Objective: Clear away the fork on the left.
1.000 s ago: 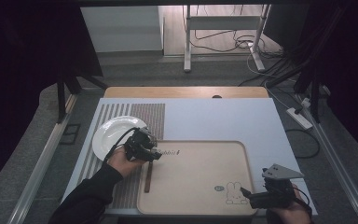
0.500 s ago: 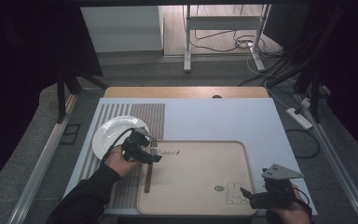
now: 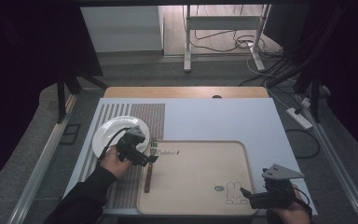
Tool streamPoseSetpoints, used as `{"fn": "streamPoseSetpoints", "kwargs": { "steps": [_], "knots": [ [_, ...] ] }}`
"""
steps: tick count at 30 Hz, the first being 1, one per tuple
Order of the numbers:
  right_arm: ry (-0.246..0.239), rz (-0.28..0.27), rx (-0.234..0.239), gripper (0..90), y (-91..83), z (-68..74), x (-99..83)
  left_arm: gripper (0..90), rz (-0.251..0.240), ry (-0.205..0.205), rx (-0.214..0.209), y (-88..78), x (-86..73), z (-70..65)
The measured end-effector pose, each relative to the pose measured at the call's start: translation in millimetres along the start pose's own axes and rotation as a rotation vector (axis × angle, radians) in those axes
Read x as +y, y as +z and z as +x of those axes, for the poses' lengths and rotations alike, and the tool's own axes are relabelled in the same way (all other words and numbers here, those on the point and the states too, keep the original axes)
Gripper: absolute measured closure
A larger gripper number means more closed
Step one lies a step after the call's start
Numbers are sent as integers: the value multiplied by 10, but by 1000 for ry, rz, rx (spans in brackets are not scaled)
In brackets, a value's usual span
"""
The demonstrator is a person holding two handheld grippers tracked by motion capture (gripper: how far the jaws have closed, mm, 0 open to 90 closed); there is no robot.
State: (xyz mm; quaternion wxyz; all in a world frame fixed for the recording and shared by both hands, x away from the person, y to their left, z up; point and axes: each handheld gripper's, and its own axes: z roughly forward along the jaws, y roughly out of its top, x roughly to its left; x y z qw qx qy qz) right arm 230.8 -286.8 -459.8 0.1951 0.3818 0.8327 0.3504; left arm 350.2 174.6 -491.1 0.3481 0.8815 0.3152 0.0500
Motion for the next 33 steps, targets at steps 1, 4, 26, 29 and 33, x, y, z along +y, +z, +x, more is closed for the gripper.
{"fn": "streamPoseSetpoints", "kwargs": {
  "steps": [1,4,26,29,33],
  "knots": [
    [0,0,0,0,0,1,1,0,2,3,7,-8,-15,3],
    [-2,2,-1,0,1,2,2,0,-4,-1,18,-33,-45,1],
    [-2,2,0,0,4,5,7,0,-84,-78,-101,-170,-186,-25],
    [-2,1,0,0,3,6,6,0,-85,-68,-98,-191,-196,-26],
    [-3,1,0,0,3,7,6,0,-83,-50,-87,-213,-220,-35]
  ]
}}
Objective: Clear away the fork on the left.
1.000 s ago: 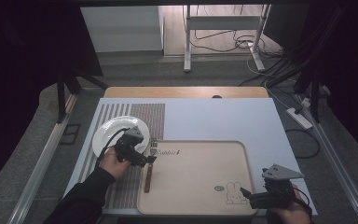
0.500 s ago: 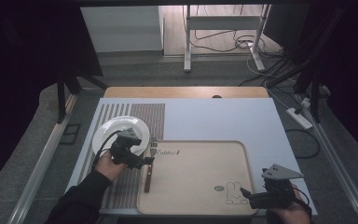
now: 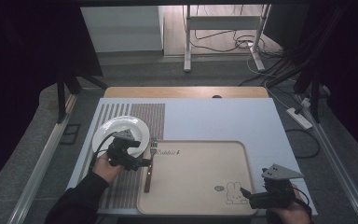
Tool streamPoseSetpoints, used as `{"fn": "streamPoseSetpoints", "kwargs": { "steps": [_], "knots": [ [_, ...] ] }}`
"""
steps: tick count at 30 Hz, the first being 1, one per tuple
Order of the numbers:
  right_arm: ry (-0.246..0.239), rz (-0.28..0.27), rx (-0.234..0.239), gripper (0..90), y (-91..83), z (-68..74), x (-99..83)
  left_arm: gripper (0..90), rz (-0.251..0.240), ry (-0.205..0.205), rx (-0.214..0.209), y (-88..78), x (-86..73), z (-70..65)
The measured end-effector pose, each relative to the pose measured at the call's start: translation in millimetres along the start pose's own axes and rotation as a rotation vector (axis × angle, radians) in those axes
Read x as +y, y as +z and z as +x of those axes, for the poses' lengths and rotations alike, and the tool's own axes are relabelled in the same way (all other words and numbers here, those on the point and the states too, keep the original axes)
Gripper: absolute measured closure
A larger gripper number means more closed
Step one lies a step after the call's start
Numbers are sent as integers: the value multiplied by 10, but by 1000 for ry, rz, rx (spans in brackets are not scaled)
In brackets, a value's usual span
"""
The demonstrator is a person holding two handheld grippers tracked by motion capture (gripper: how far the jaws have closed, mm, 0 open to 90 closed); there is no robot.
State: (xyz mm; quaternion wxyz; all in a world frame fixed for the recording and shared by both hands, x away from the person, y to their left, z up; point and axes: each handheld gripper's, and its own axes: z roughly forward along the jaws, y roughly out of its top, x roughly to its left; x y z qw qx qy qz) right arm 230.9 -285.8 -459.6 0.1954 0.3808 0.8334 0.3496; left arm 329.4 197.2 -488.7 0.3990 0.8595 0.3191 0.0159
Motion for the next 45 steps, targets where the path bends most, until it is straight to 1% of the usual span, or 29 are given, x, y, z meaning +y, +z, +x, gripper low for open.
{"fn": "streamPoseSetpoints", "kwargs": {
  "steps": [2,6,14,17,20,27,31,34,36,45],
  "knots": [
    [0,0,0,0,1,0,0,0,-3,4,14,-11,-13,-11],
    [0,0,0,0,0,0,0,0,-7,8,26,-40,-34,-19],
    [0,0,-1,0,0,0,0,0,-31,-8,29,-112,-101,-33],
    [0,0,-1,0,0,0,0,0,-48,-18,19,-140,-128,-42],
    [0,0,-2,0,0,0,0,0,-60,-30,19,-168,-161,-42],
    [-1,1,-2,0,1,1,1,0,-75,-48,24,-233,-238,-65],
    [0,1,-2,0,1,0,0,0,-90,-58,18,-272,-284,-77],
    [-1,1,-3,0,1,1,0,0,-95,-67,17,-296,-326,-82],
    [0,1,-3,0,1,1,1,0,-102,-77,8,-311,-352,-84],
    [-2,-2,-5,0,-1,5,0,0,-103,-87,20,-385,-445,-118]
  ]
}}
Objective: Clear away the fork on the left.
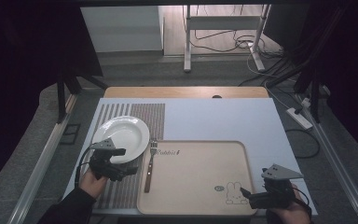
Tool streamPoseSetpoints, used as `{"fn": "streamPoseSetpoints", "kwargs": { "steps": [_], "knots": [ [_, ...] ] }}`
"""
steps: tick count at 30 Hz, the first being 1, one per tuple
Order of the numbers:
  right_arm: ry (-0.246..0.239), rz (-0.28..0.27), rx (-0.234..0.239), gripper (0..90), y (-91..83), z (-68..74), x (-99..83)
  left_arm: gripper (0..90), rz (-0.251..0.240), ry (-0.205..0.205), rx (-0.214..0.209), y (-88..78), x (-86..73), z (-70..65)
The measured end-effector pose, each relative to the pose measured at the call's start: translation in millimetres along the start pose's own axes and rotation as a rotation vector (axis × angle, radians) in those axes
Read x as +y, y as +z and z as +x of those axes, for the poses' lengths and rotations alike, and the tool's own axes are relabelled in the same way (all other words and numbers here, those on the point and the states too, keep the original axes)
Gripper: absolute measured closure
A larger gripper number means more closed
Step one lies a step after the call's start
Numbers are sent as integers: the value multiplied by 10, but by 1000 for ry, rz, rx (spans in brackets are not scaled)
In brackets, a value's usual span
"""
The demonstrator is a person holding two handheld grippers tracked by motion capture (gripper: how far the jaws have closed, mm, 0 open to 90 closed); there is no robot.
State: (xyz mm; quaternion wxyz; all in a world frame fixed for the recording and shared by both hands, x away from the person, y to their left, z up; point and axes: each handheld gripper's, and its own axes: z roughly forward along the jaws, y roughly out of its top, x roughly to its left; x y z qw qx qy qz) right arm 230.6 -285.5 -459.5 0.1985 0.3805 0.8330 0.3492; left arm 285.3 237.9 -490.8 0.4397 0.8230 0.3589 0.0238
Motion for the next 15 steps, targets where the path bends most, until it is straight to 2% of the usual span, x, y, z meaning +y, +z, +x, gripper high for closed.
{"fn": "streamPoseSetpoints", "kwargs": {
  "steps": [15],
  "knots": [
    [0,0,0,0,0,1,0,0,-13,-44,23,-168,-190,-16]
  ]
}}
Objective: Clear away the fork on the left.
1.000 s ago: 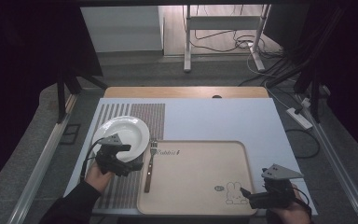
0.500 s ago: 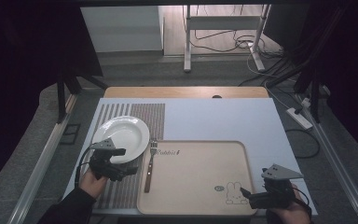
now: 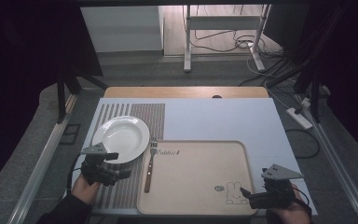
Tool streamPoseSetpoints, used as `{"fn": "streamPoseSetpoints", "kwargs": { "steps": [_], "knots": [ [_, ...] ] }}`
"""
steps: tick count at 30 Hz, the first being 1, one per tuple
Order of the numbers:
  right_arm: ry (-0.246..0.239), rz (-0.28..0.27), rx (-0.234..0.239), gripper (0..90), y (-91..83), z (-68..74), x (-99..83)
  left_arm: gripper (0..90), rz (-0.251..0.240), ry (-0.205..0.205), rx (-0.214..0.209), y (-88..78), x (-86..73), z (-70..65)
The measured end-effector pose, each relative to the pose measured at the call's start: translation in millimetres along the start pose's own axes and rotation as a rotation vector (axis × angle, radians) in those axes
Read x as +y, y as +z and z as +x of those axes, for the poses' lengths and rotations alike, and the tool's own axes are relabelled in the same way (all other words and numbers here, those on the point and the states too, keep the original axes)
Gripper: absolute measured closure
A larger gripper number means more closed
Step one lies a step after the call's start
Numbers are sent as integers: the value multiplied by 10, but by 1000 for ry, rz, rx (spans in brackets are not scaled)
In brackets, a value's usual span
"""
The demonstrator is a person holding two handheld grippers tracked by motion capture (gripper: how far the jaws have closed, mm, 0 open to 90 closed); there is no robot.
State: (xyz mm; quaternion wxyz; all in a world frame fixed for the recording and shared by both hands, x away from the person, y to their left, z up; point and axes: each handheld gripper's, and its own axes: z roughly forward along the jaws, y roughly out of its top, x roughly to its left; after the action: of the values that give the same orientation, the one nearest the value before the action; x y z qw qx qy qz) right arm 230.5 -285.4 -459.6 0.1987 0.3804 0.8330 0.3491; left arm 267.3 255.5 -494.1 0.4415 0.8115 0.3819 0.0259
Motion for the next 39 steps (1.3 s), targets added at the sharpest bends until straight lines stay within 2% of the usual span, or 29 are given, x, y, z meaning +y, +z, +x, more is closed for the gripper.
{"fn": "streamPoseSetpoints", "kwargs": {
  "steps": [16,21,39],
  "knots": [
    [0,4,0,0,2,-1,1,0,-18,-48,36,-205,-197,-5],
    [0,5,-1,0,4,-1,1,0,-44,-56,39,-259,-230,-11],
    [1,0,-5,0,0,0,0,0,-56,-47,89,-381,-301,-70]
  ]
}}
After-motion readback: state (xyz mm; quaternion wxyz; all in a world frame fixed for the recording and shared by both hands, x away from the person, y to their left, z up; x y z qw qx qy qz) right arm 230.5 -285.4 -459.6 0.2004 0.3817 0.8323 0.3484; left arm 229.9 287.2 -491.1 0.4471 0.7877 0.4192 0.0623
